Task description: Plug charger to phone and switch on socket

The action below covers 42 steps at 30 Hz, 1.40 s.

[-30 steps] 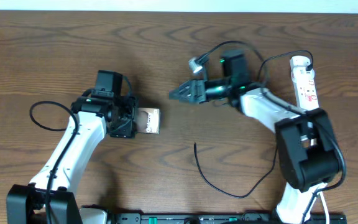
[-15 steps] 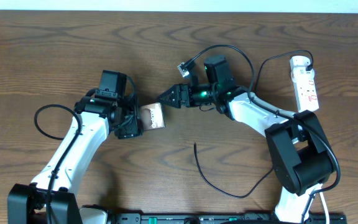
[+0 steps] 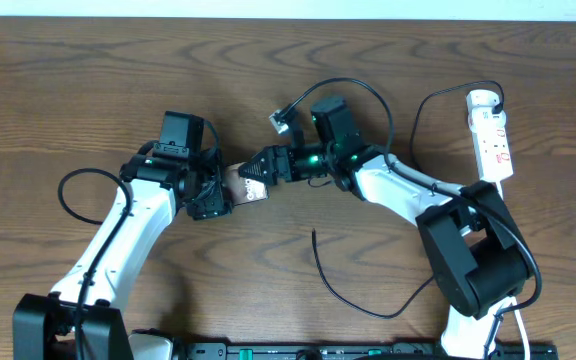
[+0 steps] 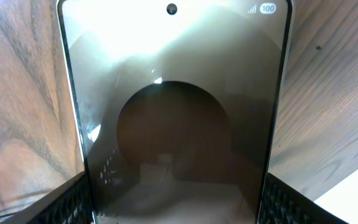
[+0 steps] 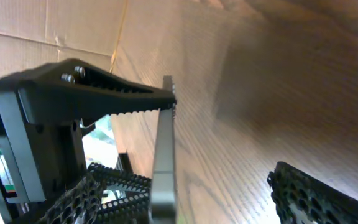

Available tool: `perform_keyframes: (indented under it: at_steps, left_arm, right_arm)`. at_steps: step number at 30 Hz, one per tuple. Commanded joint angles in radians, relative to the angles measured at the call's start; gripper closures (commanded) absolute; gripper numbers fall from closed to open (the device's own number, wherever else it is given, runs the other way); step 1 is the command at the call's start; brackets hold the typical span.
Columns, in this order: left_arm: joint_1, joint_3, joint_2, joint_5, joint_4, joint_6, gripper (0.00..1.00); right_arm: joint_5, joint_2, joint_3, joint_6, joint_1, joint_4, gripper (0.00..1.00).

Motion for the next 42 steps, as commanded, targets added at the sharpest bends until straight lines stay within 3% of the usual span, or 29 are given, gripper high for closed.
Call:
perform_keyframes:
  at_steps: [1, 11, 16, 18, 24, 28, 38, 42]
  left_arm:
    - [-0.011, -0.003, 0.006, 0.025, 0.016, -0.019, 0.93]
    - [-0.076, -0.003, 0.006, 0.024, 0.057, -0.071, 0.93]
    - [-0.085, -0.003, 0.006, 0.024, 0.064, -0.08, 0.93]
    - [-0.085, -0.003, 0.006, 0.024, 0.064, -0.08, 0.93]
    - [-0.085, -0.003, 0.006, 0.024, 0.064, -0.08, 0.93]
    - [-0.085, -0.003, 0.006, 0.024, 0.064, -0.08, 0.93]
    - [-0.085, -0.003, 0.006, 0.024, 0.064, -0.079, 0.93]
    - [-0.085, -0.003, 0.006, 0.024, 0.063, -0.074, 0.93]
  right_arm:
    - [0.005, -0.001, 0.013, 0.008, 0.024, -0.002, 0.14]
    - [0.031, -0.001, 0.013, 0.009, 0.069, -0.003, 0.2]
    - [0.047, -0.001, 0.013, 0.009, 0.081, -0.003, 0.28]
    - [0.048, -0.001, 0.013, 0.009, 0.083, -0.003, 0.36]
    - [0.048, -0.001, 0.013, 0.009, 0.084, -0.003, 0.72]
    - [0.048, -0.001, 0.013, 0.009, 0.084, -0.003, 0.85]
    - [0.048, -0.001, 0.013, 0.009, 0.084, -0.003, 0.98]
    - [0.048, -0.001, 0.013, 0.009, 0.084, -0.003, 0.99]
